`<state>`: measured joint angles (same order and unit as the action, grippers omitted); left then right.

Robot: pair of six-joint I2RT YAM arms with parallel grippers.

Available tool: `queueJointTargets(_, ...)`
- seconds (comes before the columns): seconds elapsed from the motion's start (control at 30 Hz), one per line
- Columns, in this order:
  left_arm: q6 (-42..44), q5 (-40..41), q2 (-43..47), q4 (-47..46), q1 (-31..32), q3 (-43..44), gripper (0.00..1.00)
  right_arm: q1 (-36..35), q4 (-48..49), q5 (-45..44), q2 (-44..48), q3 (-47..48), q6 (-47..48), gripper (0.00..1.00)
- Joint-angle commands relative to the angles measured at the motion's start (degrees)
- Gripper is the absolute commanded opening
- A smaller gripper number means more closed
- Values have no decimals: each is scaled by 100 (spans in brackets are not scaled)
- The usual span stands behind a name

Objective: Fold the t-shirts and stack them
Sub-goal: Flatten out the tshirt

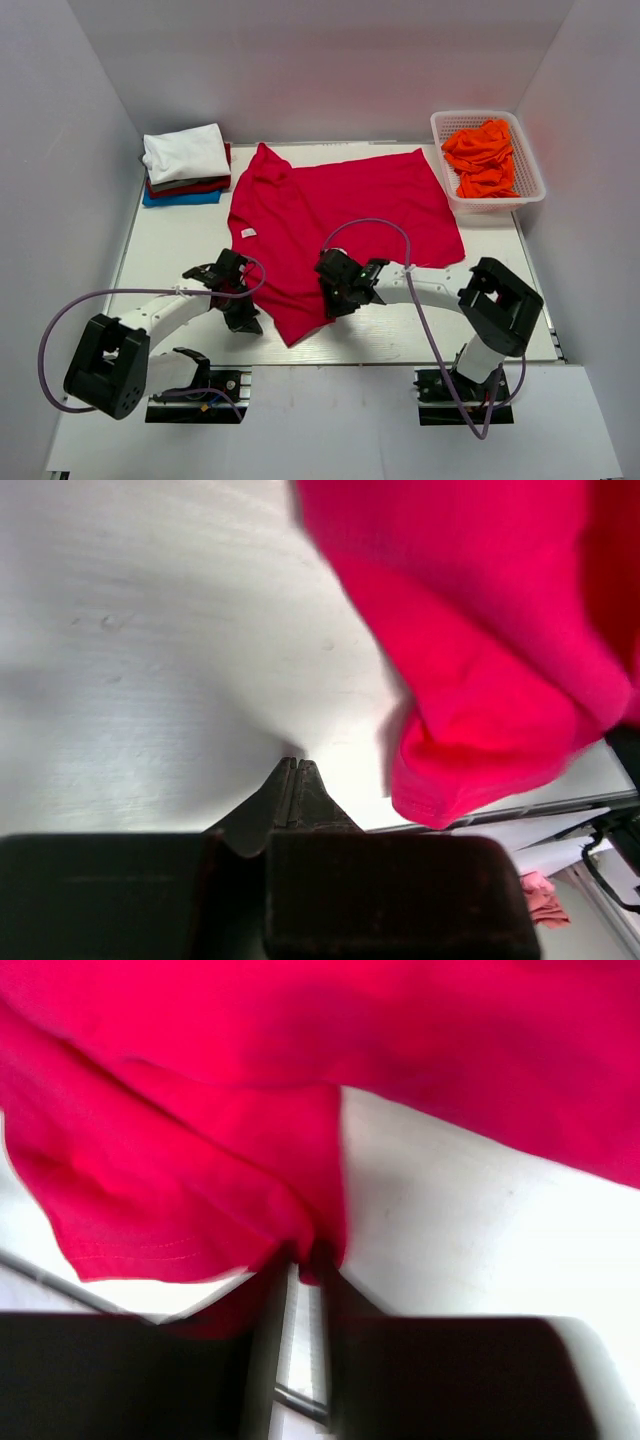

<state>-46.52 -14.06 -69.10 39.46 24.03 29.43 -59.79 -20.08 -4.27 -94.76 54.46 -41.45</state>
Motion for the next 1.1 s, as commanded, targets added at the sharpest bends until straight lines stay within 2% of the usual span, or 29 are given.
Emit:
queueJointTargets(0.0, 161, 220, 221, 403, 49, 308, 0, -94, -49, 304, 361, -84, 620, 29)
queueJointTargets(0.07, 223, 273, 292, 632, 49, 379, 0, -164, -49, 592, 502, -180, 919, 49)
queueJointTargets(0.13, 223, 220, 450, 711, 49, 528, 0, -234, -5, 795, 660, -207, 1042, 88)
queueJointTargets(0.17, 223, 220, 450, 808, 49, 581, 0, -235, 30, 892, 713, -207, 1077, 90)
queueJointTargets(0.2, 223, 220, 450, 809, 49, 660, 10, -235, 47, 911, 826, -199, 1086, 90)
queueJointTargets(0.27, 223, 220, 503, 809, 102, 844, 17, -191, 39, 832, 1177, -198, 938, 90)
queueJointTargets(0.3, 223, 168, 503, 748, 163, 915, 22, -174, -74, 457, 1257, -190, 807, 90)
queueJointTargets(0.4, 162, 36, 250, 389, 303, 1283, 26, -69, -383, -561, 1749, -233, 586, 90)
queueJointTargets(0.47, 100, -226, -6, 63, 496, 1407, 30, 106, -374, -863, 2143, -313, 507, 90)
queueJointTargets(0.57, -58, -359, -621, -526, 908, 1583, 31, 467, -479, -1311, 2453, -480, 270, 90)
queueJointTargets(0.7, -164, -299, -1209, -606, 1410, 1768, 29, 1047, -524, -1568, 2402, -471, 427, 90)
queueJointTargets(0.9, -270, -123, -1256, -475, 1649, 1110, 27, 1943, -366, -1094, 1655, -67, 621, 90)
queueJointTargets(1.07, -524, 490, -1097, 234, 1588, 556, 24, 2366, -128, -672, 1101, 135, 796, 90)
